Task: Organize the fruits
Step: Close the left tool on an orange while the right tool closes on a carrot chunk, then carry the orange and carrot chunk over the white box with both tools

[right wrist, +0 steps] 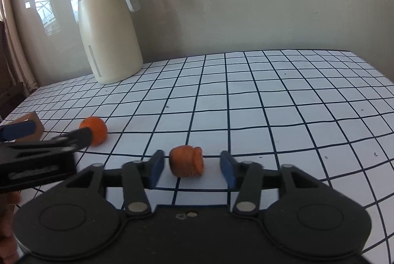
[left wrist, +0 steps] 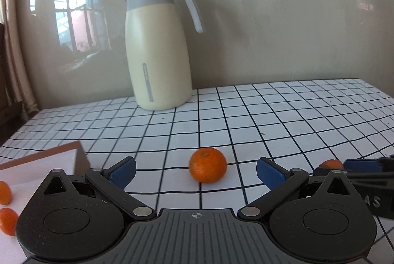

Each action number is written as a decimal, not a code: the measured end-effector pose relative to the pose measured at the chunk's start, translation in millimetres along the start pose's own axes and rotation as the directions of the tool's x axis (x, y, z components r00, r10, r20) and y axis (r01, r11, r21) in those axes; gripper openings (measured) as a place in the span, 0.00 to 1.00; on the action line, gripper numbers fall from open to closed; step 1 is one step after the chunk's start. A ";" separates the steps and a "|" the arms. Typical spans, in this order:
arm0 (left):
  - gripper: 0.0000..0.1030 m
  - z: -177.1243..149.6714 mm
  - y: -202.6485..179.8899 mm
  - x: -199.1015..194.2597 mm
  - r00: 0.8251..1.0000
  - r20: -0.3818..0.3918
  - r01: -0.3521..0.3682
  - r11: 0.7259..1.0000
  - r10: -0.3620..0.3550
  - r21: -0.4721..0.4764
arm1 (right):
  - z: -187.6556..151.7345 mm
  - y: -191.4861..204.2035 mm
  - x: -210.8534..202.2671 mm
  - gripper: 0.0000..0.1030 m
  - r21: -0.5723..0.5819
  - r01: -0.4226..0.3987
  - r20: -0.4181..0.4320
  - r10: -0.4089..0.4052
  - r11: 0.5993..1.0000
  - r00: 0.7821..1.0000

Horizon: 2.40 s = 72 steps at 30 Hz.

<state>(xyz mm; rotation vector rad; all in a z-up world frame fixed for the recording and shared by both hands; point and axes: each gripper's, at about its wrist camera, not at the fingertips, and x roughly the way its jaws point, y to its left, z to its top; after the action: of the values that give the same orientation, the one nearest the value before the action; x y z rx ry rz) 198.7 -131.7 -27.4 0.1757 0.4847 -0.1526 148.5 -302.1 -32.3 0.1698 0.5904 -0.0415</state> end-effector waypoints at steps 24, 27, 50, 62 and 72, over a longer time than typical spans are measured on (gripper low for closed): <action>0.40 0.0 -4.6 45.1 0.991 -0.118 0.061 0.995 -0.070 -0.081 | 1.8 10.1 5.0 0.30 -0.037 0.005 -0.011 -0.005 0.999 1.000; 0.40 -3.7 -6.6 35.6 0.990 -0.117 0.070 0.996 -0.077 -0.058 | 2.3 7.6 5.5 0.21 -0.026 0.004 -0.012 -0.004 1.000 1.000; 0.40 -35.8 15.8 -35.1 0.992 -0.087 0.079 0.993 -0.087 -0.093 | -10.2 22.6 -30.2 0.21 -0.061 -0.112 -0.005 0.112 0.992 0.994; 0.40 -33.2 22.5 -64.4 0.996 -0.041 0.074 0.994 -0.077 -0.086 | -9.3 37.7 -48.7 0.21 -0.094 -0.159 0.021 0.162 0.983 0.987; 0.40 -28.3 36.2 -86.3 0.998 0.009 0.061 0.993 -0.060 -0.097 | -5.0 53.1 -63.0 0.21 -0.126 -0.192 0.058 0.200 0.973 0.978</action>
<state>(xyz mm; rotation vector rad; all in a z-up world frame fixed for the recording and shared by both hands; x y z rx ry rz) 117.3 -81.8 -6.3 0.0650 0.4907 -0.1883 98.1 -249.5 6.5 0.1092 0.5021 0.1788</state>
